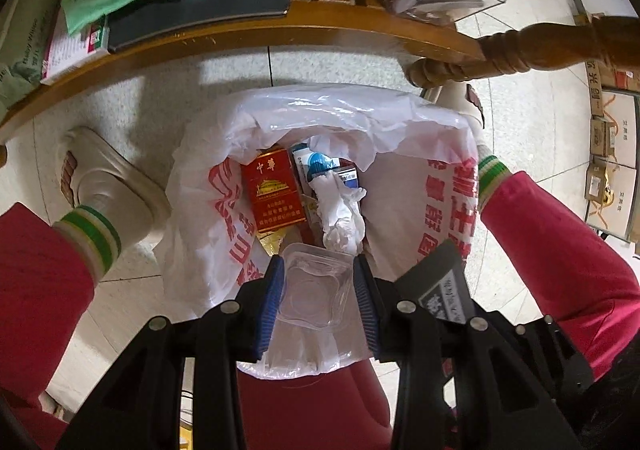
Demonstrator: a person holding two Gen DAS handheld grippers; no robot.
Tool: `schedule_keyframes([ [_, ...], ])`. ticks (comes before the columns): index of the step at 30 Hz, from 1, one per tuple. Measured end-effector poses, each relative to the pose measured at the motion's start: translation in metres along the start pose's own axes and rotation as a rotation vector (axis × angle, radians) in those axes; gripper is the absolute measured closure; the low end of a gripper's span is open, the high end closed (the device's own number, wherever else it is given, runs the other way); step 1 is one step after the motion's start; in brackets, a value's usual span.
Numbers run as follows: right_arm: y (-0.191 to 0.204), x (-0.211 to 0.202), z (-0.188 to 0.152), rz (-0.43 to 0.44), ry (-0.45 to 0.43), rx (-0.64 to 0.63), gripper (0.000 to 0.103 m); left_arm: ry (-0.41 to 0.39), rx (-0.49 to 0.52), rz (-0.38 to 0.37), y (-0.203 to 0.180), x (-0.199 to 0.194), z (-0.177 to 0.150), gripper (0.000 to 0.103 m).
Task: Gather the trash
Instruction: 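Open the left tool to drop the tray while the right tool releases the black box into the bag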
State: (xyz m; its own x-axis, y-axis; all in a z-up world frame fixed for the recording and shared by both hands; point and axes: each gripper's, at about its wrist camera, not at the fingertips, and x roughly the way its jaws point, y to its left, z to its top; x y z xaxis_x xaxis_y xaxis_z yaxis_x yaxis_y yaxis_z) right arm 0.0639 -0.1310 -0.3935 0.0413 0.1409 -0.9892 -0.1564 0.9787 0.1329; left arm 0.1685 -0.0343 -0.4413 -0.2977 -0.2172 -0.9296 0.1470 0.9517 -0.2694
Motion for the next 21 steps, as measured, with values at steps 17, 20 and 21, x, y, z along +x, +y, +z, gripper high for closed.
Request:
schedule_keyframes([
  [17, -0.006, 0.043, 0.012, 0.044, 0.077, 0.060, 0.050, 0.039, -0.070, -0.004, 0.010, 0.021, 0.013, 0.067],
  [20, -0.008, 0.047, 0.012, 0.050, 0.080, 0.071, 0.047, 0.043, -0.071, 0.001, 0.010, 0.022, 0.014, 0.058],
  [21, -0.009, 0.047, 0.012, 0.051, 0.078, 0.074, 0.040, 0.046, -0.072, 0.003, 0.010, 0.023, 0.014, 0.053],
])
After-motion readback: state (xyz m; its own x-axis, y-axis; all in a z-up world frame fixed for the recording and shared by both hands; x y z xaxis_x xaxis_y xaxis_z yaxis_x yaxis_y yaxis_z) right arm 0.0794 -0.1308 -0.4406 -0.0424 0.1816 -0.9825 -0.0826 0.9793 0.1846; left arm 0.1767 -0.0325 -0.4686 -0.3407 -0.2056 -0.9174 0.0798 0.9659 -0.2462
